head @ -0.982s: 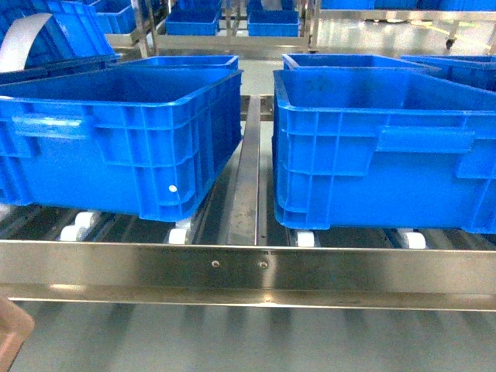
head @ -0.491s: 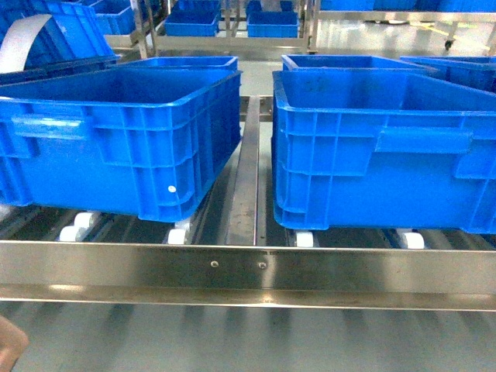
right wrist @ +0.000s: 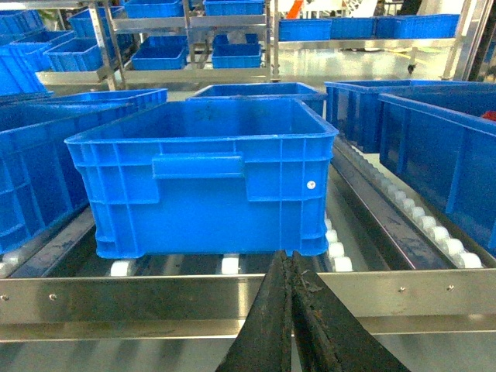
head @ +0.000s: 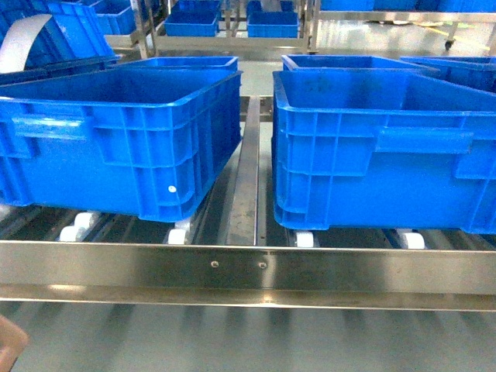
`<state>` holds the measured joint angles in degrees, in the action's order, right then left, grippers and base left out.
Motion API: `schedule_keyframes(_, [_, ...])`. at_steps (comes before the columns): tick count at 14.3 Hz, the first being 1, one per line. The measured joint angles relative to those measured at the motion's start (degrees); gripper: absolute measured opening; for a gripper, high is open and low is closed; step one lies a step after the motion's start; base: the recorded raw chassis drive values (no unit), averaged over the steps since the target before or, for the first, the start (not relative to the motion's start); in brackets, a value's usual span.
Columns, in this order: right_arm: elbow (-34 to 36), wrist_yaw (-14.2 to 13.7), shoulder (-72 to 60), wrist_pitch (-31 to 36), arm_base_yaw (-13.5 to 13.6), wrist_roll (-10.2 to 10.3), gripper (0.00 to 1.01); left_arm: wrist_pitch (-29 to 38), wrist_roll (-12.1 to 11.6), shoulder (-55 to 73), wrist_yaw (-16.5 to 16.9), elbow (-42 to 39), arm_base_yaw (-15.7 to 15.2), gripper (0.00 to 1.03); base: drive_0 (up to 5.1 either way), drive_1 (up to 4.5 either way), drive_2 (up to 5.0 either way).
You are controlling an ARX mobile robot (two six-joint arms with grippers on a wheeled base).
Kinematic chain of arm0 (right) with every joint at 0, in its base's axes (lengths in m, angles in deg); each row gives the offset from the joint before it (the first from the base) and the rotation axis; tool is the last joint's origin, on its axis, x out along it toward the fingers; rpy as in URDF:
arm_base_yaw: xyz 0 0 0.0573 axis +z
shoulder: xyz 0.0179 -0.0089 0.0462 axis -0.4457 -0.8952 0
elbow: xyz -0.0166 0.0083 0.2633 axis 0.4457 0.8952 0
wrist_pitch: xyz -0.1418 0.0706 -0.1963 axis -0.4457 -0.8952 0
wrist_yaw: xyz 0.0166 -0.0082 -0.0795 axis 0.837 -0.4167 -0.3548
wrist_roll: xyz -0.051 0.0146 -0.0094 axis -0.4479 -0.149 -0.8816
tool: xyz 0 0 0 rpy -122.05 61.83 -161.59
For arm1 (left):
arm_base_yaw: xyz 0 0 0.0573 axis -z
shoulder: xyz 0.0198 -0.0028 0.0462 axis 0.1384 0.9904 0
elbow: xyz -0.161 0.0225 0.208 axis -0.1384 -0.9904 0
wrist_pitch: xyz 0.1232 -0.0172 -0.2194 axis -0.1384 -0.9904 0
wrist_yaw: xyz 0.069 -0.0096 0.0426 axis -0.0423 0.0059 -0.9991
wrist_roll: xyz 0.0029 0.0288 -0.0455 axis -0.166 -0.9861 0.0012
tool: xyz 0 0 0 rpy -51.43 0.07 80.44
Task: Place part in tray to right shelf
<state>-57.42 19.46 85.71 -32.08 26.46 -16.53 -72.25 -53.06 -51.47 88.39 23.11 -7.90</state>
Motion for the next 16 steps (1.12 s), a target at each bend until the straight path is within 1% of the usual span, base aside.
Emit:
schedule_keyframes(10, [0.0,0.0,0.0,0.0,0.0,0.0,0.02,0.0,0.0,0.0,0.0,0.0,0.0,0.12,0.0,0.00,0.0])
schedule_keyframes(11, [0.0,0.0,0.0,0.0,0.0,0.0,0.05,0.0,0.0,0.0,0.0,0.0,0.0,0.12,0.0,0.00,0.0])
schedule_keyframes(16, [0.0,0.0,0.0,0.0,0.0,0.0,0.70,0.0,0.0,0.0,0.0,0.0,0.0,0.12,0.0,0.00,0.0])
